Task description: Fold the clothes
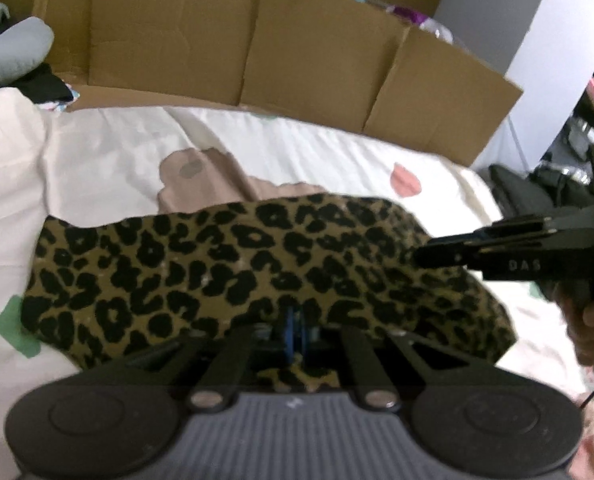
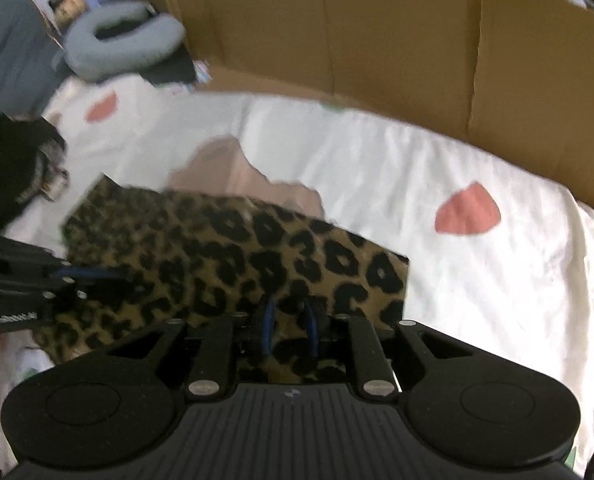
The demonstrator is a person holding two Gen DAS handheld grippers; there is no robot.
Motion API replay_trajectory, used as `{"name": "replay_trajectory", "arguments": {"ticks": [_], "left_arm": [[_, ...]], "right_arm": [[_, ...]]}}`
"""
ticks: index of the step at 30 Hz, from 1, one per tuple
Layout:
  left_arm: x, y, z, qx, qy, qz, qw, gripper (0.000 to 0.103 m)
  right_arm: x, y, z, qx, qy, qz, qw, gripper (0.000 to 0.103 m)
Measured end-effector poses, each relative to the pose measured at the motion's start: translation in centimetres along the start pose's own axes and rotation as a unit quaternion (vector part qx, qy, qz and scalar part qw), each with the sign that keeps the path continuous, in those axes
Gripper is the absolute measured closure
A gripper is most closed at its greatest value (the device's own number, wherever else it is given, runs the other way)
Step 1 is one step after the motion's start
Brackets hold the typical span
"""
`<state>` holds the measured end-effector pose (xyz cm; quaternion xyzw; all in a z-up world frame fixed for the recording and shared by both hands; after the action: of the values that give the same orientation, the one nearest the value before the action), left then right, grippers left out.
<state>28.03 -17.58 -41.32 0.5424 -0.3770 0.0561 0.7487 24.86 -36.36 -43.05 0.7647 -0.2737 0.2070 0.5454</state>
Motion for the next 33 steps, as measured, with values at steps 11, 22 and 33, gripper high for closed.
{"name": "replay_trajectory", "arguments": {"ticks": [11, 22, 33], "left_arm": [[-1.7, -1.5, 2.7, -0.016, -0.023, -0.014, 0.9995, 0.079], [-2.5, -1.0, 2.0, 0.003, -0.045, -0.006, 0.999, 0.079], [-4.8, 3.0, 2.1, 0.024, -0.025, 0.017, 0.9993, 0.079]], "right_arm": [[-2.9, -2.1, -4.6, 0.022, 0.06, -0.034, 0.997, 0.079], [-3.6, -1.4, -2.0, -0.021, 0.068, -0.03, 0.997, 0.08], [-4.7, 2.9, -2.2, -0.043, 0.062, 0.012, 0.997, 0.08]]}}
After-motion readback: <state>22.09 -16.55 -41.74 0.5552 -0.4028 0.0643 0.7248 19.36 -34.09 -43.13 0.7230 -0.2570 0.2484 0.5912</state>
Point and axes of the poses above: each gripper's, at about its wrist camera, not at the fingertips, and y roughly against the way its jaws point, z to its right, x to its top, the point moved 2 cm from there along -y, roughly the way its jaws point, and after that the axes turned 12 degrees about x, right-handed, at the moved point
